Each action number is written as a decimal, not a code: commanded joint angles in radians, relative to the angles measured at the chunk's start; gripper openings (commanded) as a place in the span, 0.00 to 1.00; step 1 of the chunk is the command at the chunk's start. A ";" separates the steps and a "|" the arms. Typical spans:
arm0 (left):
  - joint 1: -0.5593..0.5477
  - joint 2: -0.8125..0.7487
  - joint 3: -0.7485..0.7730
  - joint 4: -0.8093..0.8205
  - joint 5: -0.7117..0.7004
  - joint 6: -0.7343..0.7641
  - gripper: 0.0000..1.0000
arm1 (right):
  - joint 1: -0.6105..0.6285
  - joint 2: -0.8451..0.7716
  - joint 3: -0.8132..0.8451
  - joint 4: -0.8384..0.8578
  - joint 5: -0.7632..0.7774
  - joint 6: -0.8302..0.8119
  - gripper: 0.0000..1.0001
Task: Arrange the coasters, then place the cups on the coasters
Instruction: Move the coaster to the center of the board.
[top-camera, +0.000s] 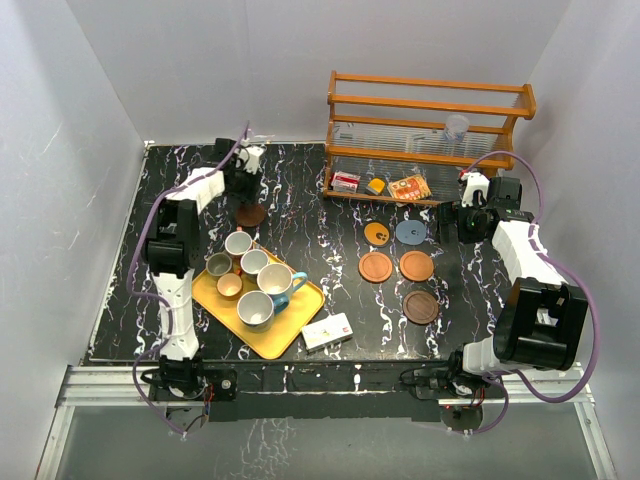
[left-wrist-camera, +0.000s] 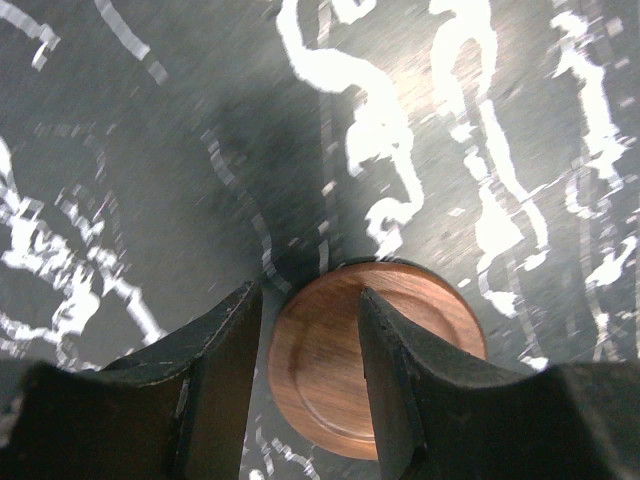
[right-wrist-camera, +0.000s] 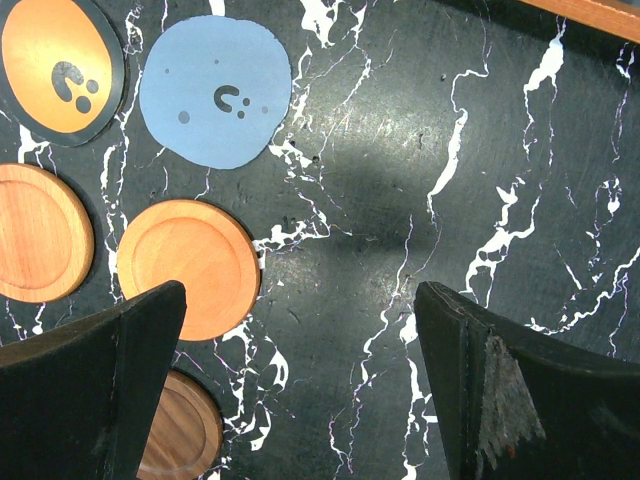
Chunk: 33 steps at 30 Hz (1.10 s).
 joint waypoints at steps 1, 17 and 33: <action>-0.102 0.122 0.036 -0.150 0.013 -0.001 0.42 | -0.004 0.007 0.037 0.034 0.012 0.009 0.98; -0.411 0.031 -0.138 -0.124 0.040 0.011 0.41 | -0.004 0.013 0.038 0.034 0.011 0.009 0.98; -0.653 -0.109 -0.349 -0.104 0.061 0.019 0.41 | -0.005 0.002 0.033 0.038 0.020 0.008 0.98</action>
